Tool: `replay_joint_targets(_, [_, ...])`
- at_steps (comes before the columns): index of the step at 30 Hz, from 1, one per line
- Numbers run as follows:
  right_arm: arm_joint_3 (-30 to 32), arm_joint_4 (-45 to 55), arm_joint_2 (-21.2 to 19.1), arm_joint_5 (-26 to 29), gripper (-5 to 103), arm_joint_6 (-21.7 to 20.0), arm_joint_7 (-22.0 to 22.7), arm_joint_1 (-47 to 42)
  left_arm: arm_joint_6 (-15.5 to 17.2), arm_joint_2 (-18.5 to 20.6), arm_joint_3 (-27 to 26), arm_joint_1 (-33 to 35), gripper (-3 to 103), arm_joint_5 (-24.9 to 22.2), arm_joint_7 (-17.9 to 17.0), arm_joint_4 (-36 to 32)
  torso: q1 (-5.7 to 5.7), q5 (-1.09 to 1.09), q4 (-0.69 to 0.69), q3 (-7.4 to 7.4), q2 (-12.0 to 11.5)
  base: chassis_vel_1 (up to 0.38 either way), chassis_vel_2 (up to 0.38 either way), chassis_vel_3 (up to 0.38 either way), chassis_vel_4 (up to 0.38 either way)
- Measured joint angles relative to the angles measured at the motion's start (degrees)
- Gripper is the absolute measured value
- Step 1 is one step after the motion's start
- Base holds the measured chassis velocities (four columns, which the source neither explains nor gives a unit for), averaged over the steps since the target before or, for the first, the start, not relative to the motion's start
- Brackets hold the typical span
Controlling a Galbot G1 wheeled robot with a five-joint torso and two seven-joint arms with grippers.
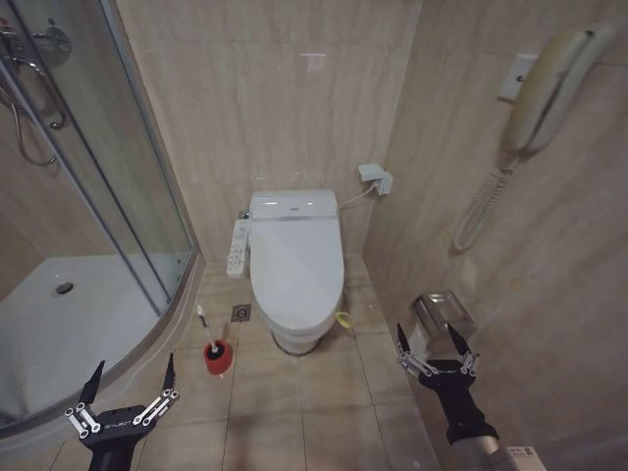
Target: Open the toilet lid, clean the toilet bowl with a toilet brush, close the toilet lid, and flush.
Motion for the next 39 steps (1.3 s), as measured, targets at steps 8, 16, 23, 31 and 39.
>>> replay_joint_targets(8, [0.0,-0.6,0.2,-0.6,100,1.0,1.3,0.6,0.0,0.0,0.0,0.0,100,0.0,0.0,0.0,0.04,0.0,-0.01,0.01,0.0,-0.21,0.227,0.229,-0.216])
replay_joint_targets(16, [0.1,-0.9,0.2,-0.8,100,1.2,1.6,0.8,0.0,0.0,0.0,0.0,100,0.0,0.0,0.0,-0.01,0.01,0.0,0.0,0.0,-0.056,0.052,0.038,-0.011])
replay_joint_targets(23, [0.2,-1.2,0.1,-0.8,100,1.6,0.2,1.0,0.0,0.0,0.0,0.0,100,0.0,0.0,0.0,-0.06,0.01,-0.01,-0.03,0.0,0.03,-0.034,-0.034,0.022])
replay_joint_targets(31, [0.2,-1.5,0.1,-0.7,100,1.5,0.6,1.4,0.0,0.0,0.0,0.0,100,0.0,0.0,0.0,-0.02,0.0,-0.01,-0.01,0.0,-0.073,0.08,0.073,-0.094])
replay_joint_targets(39, [1.0,-2.6,-0.6,-2.6,100,1.9,0.9,2.2,0.0,0.0,0.0,0.0,100,0.0,0.0,0.0,0.06,-0.01,-0.01,0.02,0.0,-0.12,0.128,0.124,-0.127])
